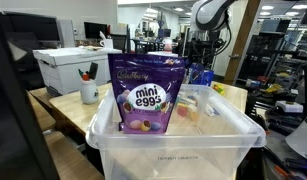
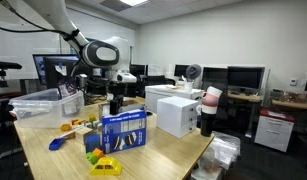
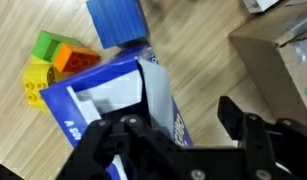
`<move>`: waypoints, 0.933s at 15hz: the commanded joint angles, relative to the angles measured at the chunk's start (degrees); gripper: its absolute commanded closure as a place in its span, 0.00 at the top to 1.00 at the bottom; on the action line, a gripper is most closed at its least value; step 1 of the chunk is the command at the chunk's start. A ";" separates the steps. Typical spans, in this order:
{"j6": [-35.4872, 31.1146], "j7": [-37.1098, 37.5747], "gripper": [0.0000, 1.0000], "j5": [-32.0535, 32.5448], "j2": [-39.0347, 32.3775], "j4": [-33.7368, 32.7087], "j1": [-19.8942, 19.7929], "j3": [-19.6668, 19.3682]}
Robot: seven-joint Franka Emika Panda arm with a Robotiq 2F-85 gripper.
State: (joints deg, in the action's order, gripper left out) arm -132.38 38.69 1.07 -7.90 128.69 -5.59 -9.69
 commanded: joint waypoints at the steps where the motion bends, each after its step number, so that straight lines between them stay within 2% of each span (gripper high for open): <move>1: 2.26 1.39 0.42 -0.64 -0.28 -0.16 0.18 0.18; 7: 5.72 1.51 0.06 -0.46 -0.08 -2.79 0.43 0.48; 12: 7.42 1.41 0.01 -0.63 -0.06 -4.92 0.91 1.09; 14: 7.88 2.25 0.03 0.18 -0.06 -5.67 1.22 1.19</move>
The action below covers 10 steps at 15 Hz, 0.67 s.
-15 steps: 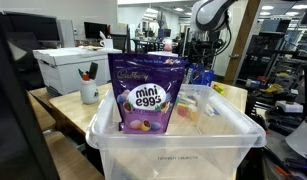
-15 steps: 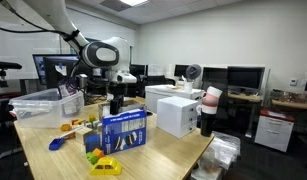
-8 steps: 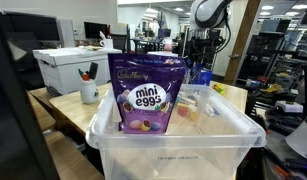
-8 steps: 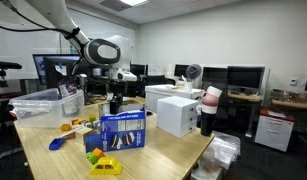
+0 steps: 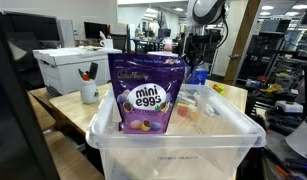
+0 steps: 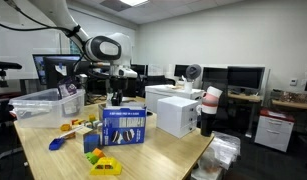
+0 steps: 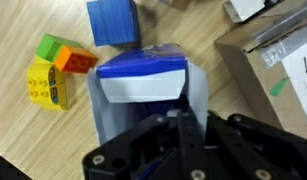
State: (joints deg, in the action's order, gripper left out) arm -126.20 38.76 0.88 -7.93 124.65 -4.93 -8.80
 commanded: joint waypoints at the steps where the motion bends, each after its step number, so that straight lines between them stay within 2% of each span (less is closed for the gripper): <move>1: 1.75 2.54 0.04 0.75 0.00 -1.96 0.64 0.39; 10: 3.56 7.37 0.04 5.65 0.35 -5.67 1.86 0.78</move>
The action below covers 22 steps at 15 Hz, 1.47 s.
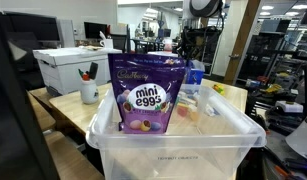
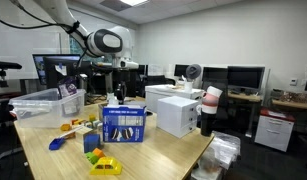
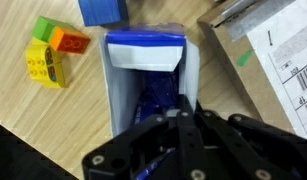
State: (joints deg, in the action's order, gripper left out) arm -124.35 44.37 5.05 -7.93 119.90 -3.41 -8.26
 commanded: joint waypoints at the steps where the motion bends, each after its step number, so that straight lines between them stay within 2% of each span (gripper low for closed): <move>1: 2.00 1.49 0.04 1.14 0.29 -1.10 0.31 0.32; 2: 2.78 0.60 0.29 0.17 0.19 -1.10 0.06 0.36; 4: 3.42 -0.52 0.35 -1.34 0.77 -1.17 -0.21 0.48; 7: 4.36 -2.71 0.51 -3.34 1.94 -2.07 -0.45 0.74; 9: 6.14 -8.24 0.64 -5.60 3.09 -2.98 -0.76 1.16; 10: 7.53 -13.53 0.71 -7.42 3.94 -3.29 -1.03 1.40; 14: 12.55 -25.20 0.93 -8.92 6.53 -2.98 -1.54 0.97; 17: 15.90 -34.16 0.99 -8.10 9.26 -1.79 -2.10 0.66; 22: 18.03 -47.08 1.00 -6.97 12.28 1.53 -2.45 0.53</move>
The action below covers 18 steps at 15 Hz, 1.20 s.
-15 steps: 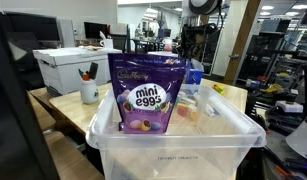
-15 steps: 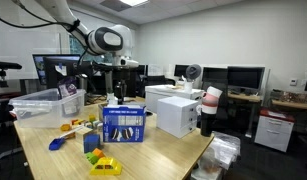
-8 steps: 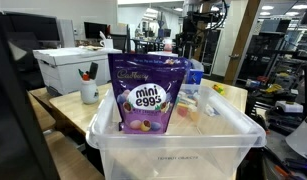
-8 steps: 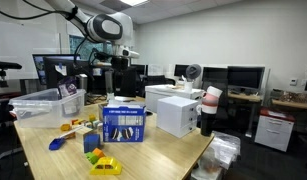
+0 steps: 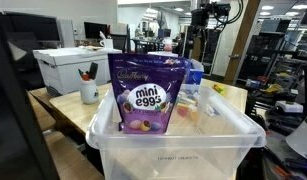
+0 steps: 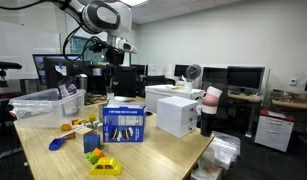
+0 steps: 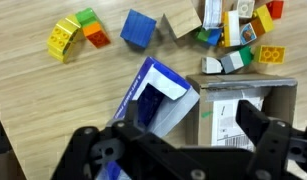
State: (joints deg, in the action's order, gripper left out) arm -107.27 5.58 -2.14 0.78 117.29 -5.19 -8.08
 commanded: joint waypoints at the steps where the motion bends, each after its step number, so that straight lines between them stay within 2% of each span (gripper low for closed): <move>1: 0.95 -10.52 1.00 0.56 3.93 5.02 -0.62 0.32; 6: 1.63 -22.68 1.00 0.55 4.55 8.71 0.11 0.61; 13: 1.09 -36.03 1.00 3.61 2.28 8.74 1.42 2.41; 18: -6.95 -42.12 1.00 12.07 0.76 9.55 2.03 3.57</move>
State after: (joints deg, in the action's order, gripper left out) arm -110.26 -32.90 6.86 2.27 126.10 -3.28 -4.84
